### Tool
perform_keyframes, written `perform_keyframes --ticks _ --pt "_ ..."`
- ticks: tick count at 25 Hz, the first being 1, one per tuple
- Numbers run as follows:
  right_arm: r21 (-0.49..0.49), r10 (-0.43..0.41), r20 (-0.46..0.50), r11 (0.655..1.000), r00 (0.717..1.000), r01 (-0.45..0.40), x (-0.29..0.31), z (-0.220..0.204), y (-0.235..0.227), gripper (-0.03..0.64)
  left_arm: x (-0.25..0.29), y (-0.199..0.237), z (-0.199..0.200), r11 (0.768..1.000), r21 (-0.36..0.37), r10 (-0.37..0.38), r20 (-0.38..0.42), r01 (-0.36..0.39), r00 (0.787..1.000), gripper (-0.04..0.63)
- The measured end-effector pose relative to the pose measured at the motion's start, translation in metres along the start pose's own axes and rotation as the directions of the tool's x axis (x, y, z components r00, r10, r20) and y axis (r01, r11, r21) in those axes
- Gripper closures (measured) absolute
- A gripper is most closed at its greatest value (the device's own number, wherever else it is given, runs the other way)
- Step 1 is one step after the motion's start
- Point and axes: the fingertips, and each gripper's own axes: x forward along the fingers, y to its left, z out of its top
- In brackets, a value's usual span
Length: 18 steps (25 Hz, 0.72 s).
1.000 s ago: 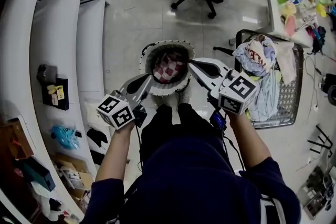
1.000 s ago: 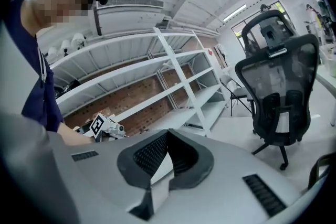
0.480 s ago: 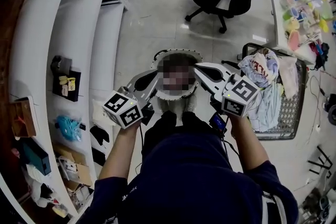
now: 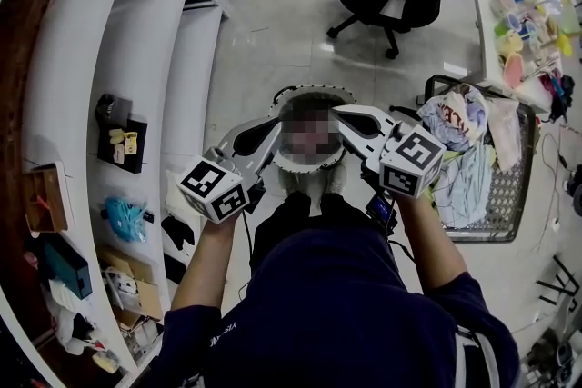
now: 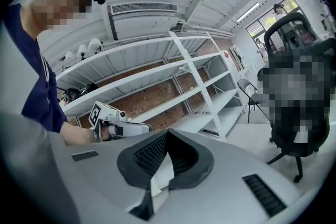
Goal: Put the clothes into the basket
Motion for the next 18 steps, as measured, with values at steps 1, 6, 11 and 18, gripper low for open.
perform_keyframes --ticks 1,6,11,18 --pt "-0.002 0.0 -0.002 1.0 1.0 0.0 0.0004 -0.0001 0.0011 0.611 -0.0003 -0.0004 -0.0003 1.0 0.003 0.0 -0.001 0.0 1.0 0.592" --pt "-0.009 -0.003 -0.017 1.0 1.0 0.003 0.0018 -0.0008 0.002 0.611 -0.0014 -0.0014 0.0009 1.0 0.007 -0.005 0.006 0.005 1.0 0.592" --pt "-0.009 -0.012 -0.024 1.0 1.0 0.012 0.0019 0.0011 0.0004 0.611 -0.0036 0.002 0.0039 1.0 -0.002 0.0 0.014 0.0 1.0 0.592" --pt "-0.016 -0.006 -0.029 1.0 1.0 0.005 0.0042 0.0009 0.0006 0.611 -0.0007 0.0031 0.0065 1.0 -0.003 -0.001 0.027 0.001 1.0 0.592"
